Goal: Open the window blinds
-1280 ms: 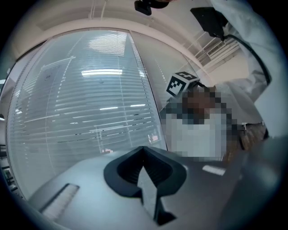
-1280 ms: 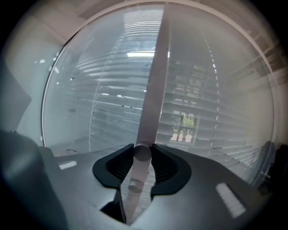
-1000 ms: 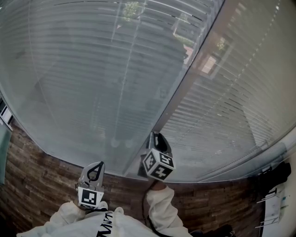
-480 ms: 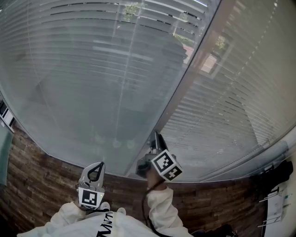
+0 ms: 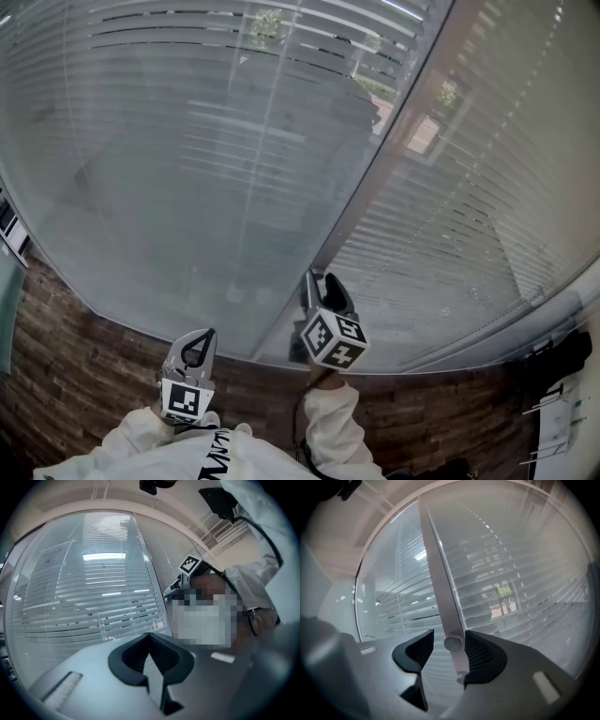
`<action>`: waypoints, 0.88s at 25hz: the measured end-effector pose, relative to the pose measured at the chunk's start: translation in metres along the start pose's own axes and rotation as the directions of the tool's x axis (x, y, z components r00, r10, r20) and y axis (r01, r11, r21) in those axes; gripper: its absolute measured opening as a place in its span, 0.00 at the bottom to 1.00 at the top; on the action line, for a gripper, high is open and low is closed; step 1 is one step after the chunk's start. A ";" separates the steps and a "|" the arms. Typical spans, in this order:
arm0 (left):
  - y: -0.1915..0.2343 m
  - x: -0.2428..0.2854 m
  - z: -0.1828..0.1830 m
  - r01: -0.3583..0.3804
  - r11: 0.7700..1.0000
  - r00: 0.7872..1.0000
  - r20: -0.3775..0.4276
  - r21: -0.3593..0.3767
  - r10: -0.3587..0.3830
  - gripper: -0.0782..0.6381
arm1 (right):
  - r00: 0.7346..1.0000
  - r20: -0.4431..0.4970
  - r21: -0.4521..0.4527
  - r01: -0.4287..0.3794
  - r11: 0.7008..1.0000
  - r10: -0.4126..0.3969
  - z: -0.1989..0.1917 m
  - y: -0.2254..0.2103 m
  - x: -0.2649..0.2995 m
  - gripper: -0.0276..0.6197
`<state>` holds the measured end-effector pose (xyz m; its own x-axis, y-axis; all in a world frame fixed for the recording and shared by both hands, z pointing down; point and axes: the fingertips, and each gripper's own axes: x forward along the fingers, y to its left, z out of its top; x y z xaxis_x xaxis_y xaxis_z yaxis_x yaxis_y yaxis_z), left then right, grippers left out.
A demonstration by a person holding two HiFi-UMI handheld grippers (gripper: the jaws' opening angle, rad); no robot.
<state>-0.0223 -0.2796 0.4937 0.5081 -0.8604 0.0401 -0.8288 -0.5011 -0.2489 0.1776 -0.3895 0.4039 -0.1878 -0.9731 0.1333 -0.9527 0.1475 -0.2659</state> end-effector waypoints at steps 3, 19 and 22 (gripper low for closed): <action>-0.002 0.001 0.000 0.005 1.000 1.000 0.001 -0.004 -0.005 0.11 | 0.998 -0.036 -0.226 0.042 0.973 -0.051 0.001 0.002 0.000 0.36; -0.006 0.005 0.002 0.014 1.000 1.000 0.009 -0.005 -0.014 0.11 | 0.938 -0.065 -0.949 0.047 0.311 -0.341 -0.024 0.006 0.010 0.32; -0.005 0.004 0.003 0.009 1.000 1.000 0.009 -0.004 -0.009 0.11 | 0.934 -0.067 -0.956 0.041 0.291 -0.350 -0.025 0.005 0.011 0.27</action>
<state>-0.0153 -0.2800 0.4925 0.5178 -0.8548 0.0337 -0.8250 -0.5094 -0.2447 0.1645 -0.3954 0.4274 0.1421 -0.9491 0.2812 -0.5131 0.1723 0.8409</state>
